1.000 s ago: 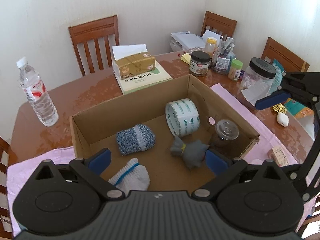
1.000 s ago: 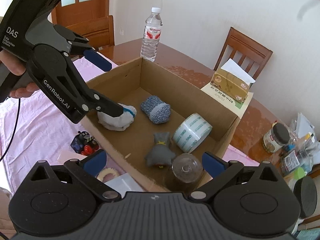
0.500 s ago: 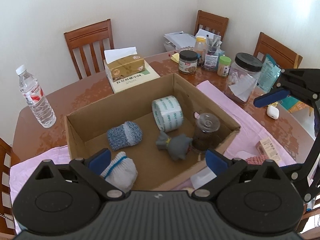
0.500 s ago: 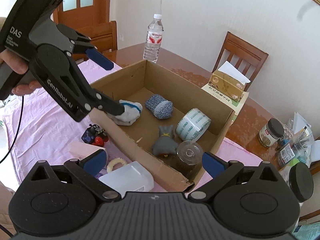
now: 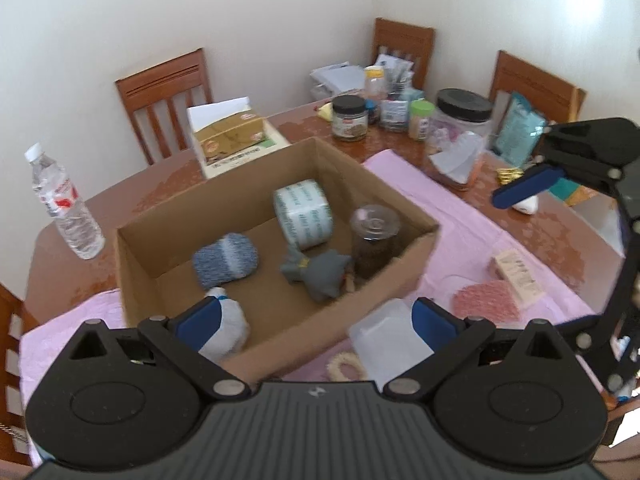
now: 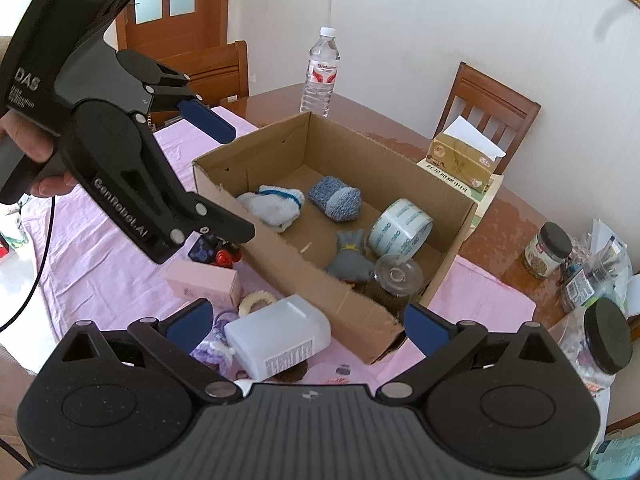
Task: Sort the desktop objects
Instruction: 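Withdraw both tools from the cardboard box, then move left tool toward pink flat box while right tool approaches pink knit sock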
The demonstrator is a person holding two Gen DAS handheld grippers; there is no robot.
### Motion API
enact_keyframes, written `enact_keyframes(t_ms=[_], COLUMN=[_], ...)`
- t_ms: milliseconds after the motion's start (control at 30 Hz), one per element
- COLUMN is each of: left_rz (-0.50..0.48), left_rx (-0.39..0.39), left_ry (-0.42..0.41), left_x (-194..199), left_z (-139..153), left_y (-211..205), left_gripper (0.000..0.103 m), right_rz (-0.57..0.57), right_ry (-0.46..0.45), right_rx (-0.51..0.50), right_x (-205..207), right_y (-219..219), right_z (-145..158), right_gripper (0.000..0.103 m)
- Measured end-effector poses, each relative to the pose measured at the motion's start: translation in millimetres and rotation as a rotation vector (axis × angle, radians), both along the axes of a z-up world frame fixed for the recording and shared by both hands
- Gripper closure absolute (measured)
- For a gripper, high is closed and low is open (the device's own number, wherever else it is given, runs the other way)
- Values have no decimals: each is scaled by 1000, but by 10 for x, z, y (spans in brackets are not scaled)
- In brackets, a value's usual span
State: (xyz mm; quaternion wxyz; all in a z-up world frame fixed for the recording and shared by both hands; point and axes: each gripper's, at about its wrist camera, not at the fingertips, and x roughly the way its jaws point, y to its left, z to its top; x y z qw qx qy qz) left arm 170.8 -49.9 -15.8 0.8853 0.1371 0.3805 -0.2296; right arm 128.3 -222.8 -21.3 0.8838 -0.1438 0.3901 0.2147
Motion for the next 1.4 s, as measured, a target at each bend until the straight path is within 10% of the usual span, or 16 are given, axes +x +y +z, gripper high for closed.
enact_keyframes(t_ms=[800,1400], left_rz=[156,119], left_rx=[-103,-97], left_ry=[188,164], left_x=[-318,-126], left_z=[-817,-1165], left_y=[362,272], left_gripper=[2,2], right_rz=[-54,-100], right_ry=[65,102], right_rx=[-5,25], right_x=[-351,-298], right_y=[-180,-255], right_z=[-418,-511], right_gripper=[0,0])
